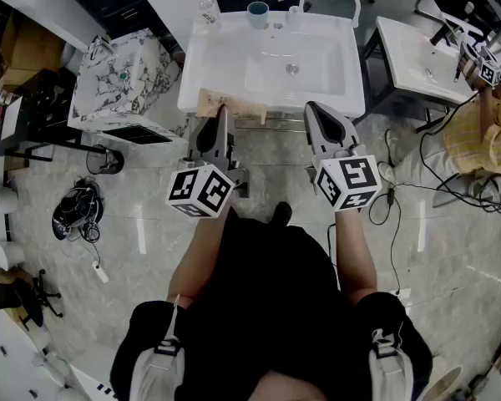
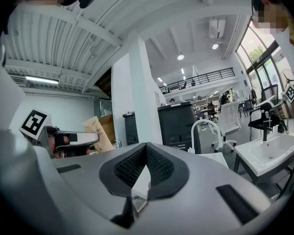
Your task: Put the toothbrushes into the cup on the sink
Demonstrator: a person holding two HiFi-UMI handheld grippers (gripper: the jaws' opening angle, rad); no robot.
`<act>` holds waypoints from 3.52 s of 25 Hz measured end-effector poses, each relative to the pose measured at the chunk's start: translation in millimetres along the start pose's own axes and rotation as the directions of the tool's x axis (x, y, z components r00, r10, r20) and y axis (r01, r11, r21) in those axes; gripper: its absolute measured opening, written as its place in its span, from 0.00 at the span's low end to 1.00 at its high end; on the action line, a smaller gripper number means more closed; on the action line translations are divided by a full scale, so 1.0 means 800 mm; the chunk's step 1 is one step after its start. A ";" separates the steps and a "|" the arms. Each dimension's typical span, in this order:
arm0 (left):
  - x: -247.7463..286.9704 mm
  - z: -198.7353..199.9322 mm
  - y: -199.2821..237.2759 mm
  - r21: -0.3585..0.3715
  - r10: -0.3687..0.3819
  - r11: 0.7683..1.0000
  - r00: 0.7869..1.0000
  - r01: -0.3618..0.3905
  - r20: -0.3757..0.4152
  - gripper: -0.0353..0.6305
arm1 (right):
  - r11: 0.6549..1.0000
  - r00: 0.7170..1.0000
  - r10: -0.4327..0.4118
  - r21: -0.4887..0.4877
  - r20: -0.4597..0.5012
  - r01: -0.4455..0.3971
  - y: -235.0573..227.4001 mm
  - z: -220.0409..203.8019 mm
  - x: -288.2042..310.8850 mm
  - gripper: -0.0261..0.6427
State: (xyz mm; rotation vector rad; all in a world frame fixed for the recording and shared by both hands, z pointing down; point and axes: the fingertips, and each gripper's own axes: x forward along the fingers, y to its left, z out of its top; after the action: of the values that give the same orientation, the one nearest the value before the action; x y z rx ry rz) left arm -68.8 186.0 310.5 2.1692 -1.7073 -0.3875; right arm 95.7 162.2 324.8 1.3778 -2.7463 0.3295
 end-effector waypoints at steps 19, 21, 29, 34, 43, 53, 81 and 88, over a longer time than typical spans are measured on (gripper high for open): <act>0.004 -0.015 -0.041 0.038 -0.008 0.999 1.000 0.008 -0.006 0.09 | 0.999 0.998 0.047 0.015 0.038 -0.048 -0.004 0.018 -0.032 0.09; 0.002 -0.018 -0.044 0.044 -0.005 0.999 1.000 0.006 -0.008 0.09 | 0.999 0.999 0.043 0.023 0.029 -0.044 -0.009 0.014 -0.035 0.09; -0.005 -0.021 -0.038 0.048 0.015 0.999 1.000 -0.014 -0.017 0.09 | 0.999 0.999 0.032 0.032 0.022 -0.032 -0.013 0.008 -0.039 0.09; -0.003 -0.020 -0.026 0.048 0.014 0.999 1.000 -0.013 -0.024 0.09 | 0.999 1.000 0.022 0.032 0.010 -0.023 -0.009 0.000 -0.029 0.09; 0.031 -0.015 0.010 0.015 -0.012 1.000 1.000 0.012 -0.023 0.09 | 1.000 1.000 -0.007 0.009 -0.005 0.007 -0.011 0.000 0.012 0.09; 0.104 0.011 0.060 0.011 -0.041 0.999 0.999 0.041 -0.032 0.09 | 0.999 0.999 -0.041 0.005 -0.018 0.041 -0.024 0.015 0.094 0.09; 0.222 0.035 0.177 -0.059 -0.165 0.985 0.981 0.160 -0.104 0.09 | 0.979 0.978 -0.200 0.017 -0.067 0.201 -0.020 0.011 0.230 0.09; 0.235 0.027 0.179 -0.068 -0.161 0.986 0.980 0.153 -0.121 0.09 | 0.979 0.976 -0.202 0.023 -0.085 0.205 -0.033 0.008 0.237 0.09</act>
State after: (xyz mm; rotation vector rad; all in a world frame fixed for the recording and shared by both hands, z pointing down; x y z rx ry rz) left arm -158.9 -29.1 353.6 2.2422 -1.4455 -0.3286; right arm 3.0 -3.7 349.5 1.5980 -2.5172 0.4092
